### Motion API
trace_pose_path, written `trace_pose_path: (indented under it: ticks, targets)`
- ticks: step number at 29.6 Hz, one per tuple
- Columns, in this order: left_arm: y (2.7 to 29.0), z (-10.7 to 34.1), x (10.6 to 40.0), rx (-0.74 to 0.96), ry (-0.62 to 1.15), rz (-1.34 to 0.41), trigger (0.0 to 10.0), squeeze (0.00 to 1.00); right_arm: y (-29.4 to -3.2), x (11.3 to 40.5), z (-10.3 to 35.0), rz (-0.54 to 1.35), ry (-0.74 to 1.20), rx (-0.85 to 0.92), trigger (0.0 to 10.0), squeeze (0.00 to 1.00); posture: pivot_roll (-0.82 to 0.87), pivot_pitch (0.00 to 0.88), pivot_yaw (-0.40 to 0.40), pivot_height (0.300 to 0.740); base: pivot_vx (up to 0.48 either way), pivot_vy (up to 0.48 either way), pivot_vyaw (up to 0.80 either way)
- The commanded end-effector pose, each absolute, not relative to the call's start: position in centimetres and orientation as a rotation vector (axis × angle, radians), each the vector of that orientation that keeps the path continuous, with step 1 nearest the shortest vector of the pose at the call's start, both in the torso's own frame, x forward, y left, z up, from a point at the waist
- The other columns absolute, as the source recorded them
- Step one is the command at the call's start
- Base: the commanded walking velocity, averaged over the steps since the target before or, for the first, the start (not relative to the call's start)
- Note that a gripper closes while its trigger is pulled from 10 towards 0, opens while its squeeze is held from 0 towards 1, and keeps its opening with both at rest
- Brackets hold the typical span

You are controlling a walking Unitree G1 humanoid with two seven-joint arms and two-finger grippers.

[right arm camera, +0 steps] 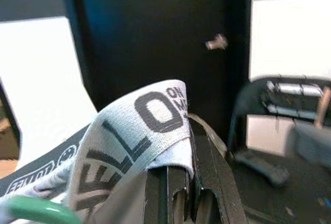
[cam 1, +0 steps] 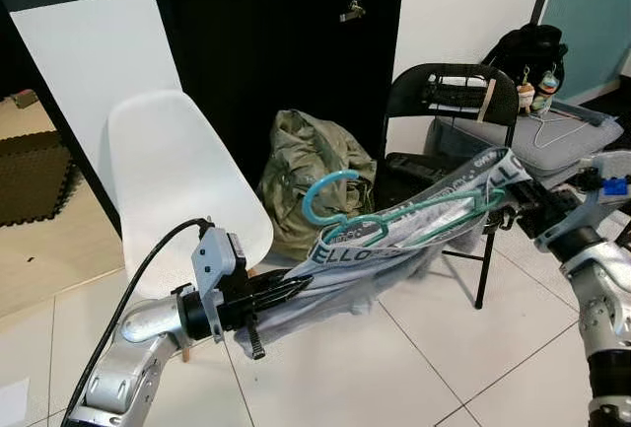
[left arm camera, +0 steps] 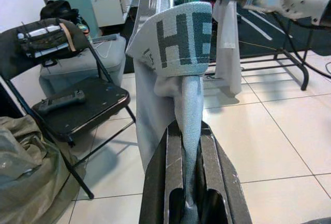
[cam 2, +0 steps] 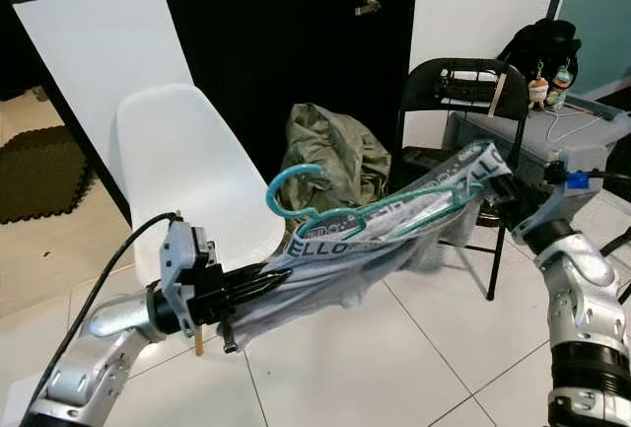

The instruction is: Hang hanger

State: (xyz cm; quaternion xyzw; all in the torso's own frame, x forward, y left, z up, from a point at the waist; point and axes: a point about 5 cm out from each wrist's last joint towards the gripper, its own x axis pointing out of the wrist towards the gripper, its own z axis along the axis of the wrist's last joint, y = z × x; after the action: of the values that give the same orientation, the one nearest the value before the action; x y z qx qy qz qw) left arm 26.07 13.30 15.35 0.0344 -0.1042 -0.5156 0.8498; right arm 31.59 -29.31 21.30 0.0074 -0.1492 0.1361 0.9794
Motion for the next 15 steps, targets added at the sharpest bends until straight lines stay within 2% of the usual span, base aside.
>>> trace_pose_path:
  ticks: [1,10,15]
  targets:
    - [13.6,14.9,26.2,0.087,-0.191,-1.072,10.0,0.0,-29.0,31.6,21.9,0.303,-0.314,0.005,0.0,0.0,-0.02,0.0,0.026,0.74,0.0,0.0,0.0]
    - [13.6,15.1,26.8,0.096,-0.209,-1.006,10.0,0.0,-28.1,31.4,22.4,0.401,-0.314,-0.044,0.0,0.0,-0.02,0.0,0.026,0.74,0.0,0.0,0.0]
    - [14.4,16.9,26.6,0.024,-0.296,-0.987,10.0,0.0,-29.3,31.2,21.3,0.353,-0.245,-0.071,0.0,0.0,-0.02,0.0,0.022,0.74,0.0,0.0,0.0]
